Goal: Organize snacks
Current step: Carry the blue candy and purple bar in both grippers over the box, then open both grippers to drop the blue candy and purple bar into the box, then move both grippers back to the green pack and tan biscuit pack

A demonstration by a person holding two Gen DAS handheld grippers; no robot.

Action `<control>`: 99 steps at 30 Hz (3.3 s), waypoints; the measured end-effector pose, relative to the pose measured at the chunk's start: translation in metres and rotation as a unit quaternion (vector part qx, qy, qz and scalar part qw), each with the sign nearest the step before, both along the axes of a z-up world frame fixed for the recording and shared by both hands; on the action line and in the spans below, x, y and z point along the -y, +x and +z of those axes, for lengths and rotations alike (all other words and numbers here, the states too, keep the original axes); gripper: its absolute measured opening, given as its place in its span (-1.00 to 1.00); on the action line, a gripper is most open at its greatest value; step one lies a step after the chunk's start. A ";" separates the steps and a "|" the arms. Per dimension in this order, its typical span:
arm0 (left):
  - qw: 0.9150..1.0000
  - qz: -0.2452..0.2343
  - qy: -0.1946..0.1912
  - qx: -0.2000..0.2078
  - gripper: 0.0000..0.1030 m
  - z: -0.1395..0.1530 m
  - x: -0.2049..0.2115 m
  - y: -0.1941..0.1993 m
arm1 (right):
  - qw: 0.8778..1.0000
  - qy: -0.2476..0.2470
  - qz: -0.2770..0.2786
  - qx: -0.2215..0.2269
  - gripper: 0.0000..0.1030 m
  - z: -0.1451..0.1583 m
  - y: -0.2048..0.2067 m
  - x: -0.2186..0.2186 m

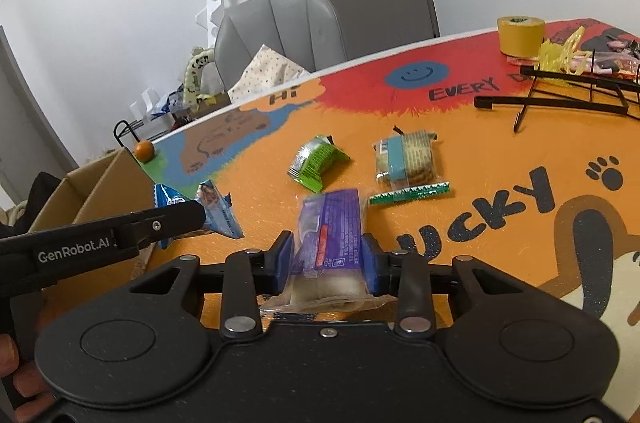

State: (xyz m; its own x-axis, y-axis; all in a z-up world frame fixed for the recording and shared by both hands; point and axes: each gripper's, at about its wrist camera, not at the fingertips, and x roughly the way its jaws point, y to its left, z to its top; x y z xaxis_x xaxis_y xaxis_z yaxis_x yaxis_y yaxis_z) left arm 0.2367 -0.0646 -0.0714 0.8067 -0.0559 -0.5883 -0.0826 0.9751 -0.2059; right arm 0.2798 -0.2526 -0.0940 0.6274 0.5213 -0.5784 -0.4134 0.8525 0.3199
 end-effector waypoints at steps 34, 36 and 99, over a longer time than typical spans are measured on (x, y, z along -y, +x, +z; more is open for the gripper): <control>0.993 0.098 -0.001 0.068 -0.47 0.059 -0.109 -0.077 | 0.995 0.043 0.043 0.078 -0.44 0.073 -0.033 -0.079; 0.992 0.106 -0.003 0.069 -0.47 0.060 -0.118 -0.080 | 0.995 0.042 0.048 0.080 -0.44 0.075 -0.035 -0.087; 0.992 0.119 -0.005 0.030 0.79 0.047 -0.138 -0.097 | 0.996 0.023 0.072 0.055 0.72 0.079 -0.060 -0.107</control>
